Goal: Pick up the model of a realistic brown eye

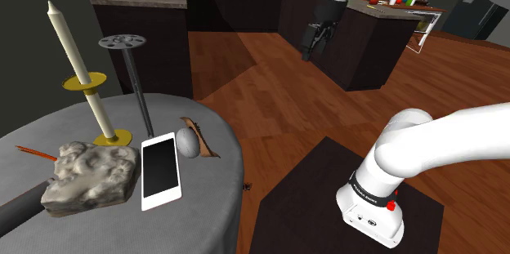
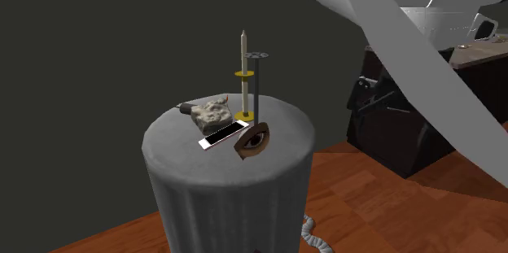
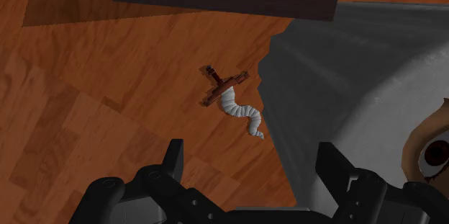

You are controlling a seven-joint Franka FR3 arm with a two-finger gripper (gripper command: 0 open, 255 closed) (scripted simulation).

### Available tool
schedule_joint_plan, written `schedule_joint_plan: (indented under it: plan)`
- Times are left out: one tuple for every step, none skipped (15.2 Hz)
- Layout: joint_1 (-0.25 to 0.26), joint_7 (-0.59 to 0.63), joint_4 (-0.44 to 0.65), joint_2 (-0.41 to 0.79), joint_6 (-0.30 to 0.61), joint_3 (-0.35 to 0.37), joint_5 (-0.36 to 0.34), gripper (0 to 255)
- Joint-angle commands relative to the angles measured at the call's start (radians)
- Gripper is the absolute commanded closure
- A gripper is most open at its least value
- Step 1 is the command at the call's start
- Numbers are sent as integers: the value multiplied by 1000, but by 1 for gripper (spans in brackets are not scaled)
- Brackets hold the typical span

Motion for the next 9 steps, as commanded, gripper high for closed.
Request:
schedule_joint_plan:
  plan:
    - [0,0,0,0,0,0,0,0]
    - [5,27,-5,7,8,23,14,0]
    - [11,54,-10,15,17,46,27,0]
    - [16,81,-13,25,26,68,41,0]
    - [21,108,-14,36,35,91,54,0]
    - [26,135,-15,49,45,114,67,0]
    - [31,161,-14,62,55,137,80,0]
    - [35,188,-12,77,65,160,92,0]
    - [39,215,-9,94,76,183,104,0]
